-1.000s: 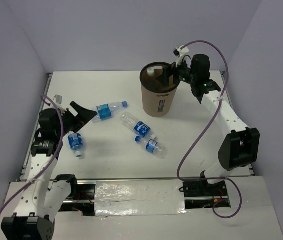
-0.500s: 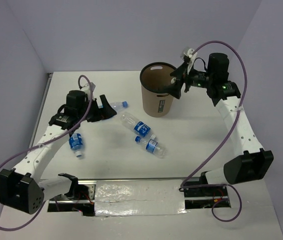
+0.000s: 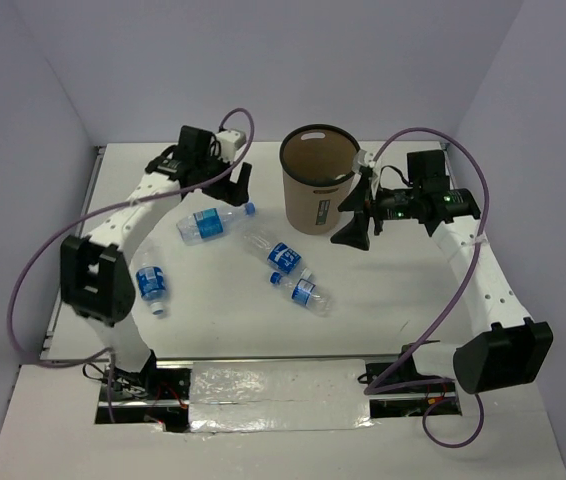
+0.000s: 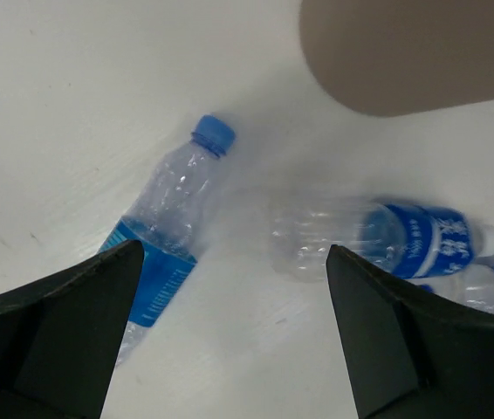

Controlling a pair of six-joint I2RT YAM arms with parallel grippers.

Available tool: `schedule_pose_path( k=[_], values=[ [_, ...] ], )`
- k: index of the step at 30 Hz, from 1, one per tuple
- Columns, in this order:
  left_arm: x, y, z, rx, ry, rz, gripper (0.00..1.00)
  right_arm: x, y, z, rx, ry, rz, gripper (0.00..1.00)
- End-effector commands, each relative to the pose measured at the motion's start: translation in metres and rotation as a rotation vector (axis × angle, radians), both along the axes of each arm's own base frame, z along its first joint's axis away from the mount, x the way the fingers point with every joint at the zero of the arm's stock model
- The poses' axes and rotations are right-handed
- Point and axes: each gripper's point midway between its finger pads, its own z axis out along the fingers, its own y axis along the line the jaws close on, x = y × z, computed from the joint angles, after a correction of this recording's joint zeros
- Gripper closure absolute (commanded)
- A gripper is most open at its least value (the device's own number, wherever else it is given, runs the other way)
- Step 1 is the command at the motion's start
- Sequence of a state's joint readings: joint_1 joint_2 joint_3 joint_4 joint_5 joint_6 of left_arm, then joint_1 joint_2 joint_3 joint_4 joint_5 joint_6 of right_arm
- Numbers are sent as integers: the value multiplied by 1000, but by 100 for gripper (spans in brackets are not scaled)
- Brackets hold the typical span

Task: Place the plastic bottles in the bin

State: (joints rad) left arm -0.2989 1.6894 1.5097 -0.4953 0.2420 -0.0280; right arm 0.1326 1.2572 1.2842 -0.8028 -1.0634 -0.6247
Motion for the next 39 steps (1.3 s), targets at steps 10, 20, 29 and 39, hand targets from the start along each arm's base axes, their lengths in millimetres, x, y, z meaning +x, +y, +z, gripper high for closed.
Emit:
schedule_pose_path(
  k=[10, 20, 29, 39],
  values=[
    [28, 33, -76, 418, 112, -183, 1, -10, -4, -8, -10, 0, 4, 0],
    [17, 31, -150, 409, 255, -263, 5, -7, -2, -5, 5, 38, -10, 0],
    [33, 38, -169, 364, 308, -170, 24, -13, -2, -9, 22, 49, -27, 0],
    [19, 41, -128, 126, 320, -20, 86, -28, -3, -28, -24, 56, 21, 0]
  ],
)
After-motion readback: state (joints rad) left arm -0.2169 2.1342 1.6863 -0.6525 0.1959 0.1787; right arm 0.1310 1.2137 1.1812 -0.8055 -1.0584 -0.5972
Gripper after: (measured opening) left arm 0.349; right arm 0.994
